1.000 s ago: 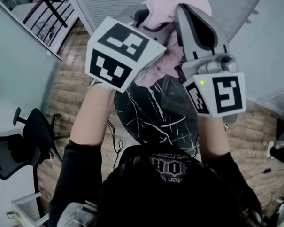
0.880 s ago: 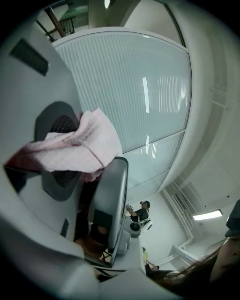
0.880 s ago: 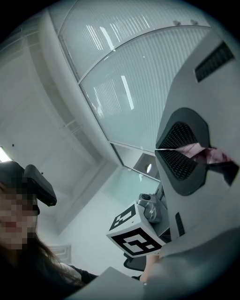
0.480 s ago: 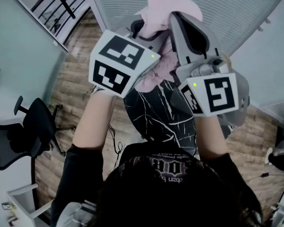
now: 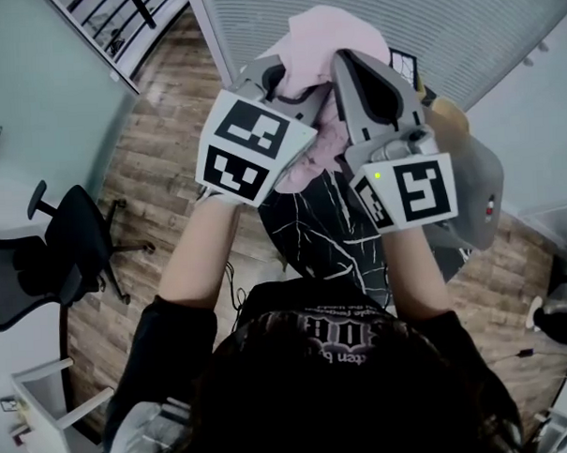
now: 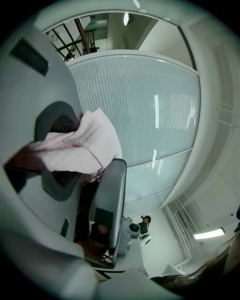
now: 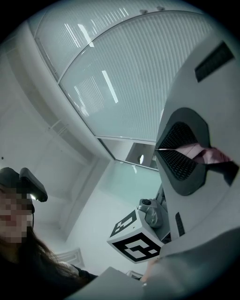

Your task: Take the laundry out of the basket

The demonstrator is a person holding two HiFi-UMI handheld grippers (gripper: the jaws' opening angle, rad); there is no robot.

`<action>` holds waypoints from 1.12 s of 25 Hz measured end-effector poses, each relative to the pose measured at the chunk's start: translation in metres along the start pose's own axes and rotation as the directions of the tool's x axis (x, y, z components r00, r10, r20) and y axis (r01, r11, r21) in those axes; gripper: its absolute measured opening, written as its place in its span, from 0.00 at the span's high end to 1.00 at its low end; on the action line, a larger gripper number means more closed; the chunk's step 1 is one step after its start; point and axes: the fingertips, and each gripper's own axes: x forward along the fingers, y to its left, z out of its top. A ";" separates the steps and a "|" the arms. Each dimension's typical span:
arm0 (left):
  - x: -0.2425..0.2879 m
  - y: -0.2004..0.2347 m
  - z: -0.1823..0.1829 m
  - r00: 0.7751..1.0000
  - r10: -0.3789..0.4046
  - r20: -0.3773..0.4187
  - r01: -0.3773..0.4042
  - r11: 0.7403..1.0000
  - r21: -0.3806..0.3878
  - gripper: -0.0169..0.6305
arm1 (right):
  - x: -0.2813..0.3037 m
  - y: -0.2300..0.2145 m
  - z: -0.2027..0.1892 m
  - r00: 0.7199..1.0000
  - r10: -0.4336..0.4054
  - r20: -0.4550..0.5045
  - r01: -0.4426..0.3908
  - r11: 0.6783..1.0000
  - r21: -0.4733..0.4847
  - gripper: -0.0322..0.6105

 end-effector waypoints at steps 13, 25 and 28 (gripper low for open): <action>-0.022 0.014 -0.054 0.994 0.109 -0.008 -0.110 0.988 -0.105 0.81 | -0.013 0.024 -0.035 0.998 0.022 -0.064 -0.019 0.998 0.052 0.90; -0.052 0.020 -0.100 0.970 0.242 0.010 -0.236 0.952 -0.195 0.81 | -0.016 0.040 -0.074 0.992 0.023 -0.127 -0.014 0.998 0.068 0.90; -0.058 0.023 -0.107 0.963 0.270 0.007 -0.264 0.945 -0.191 0.81 | -0.016 0.044 -0.082 0.990 0.029 -0.136 -0.018 0.996 0.082 0.90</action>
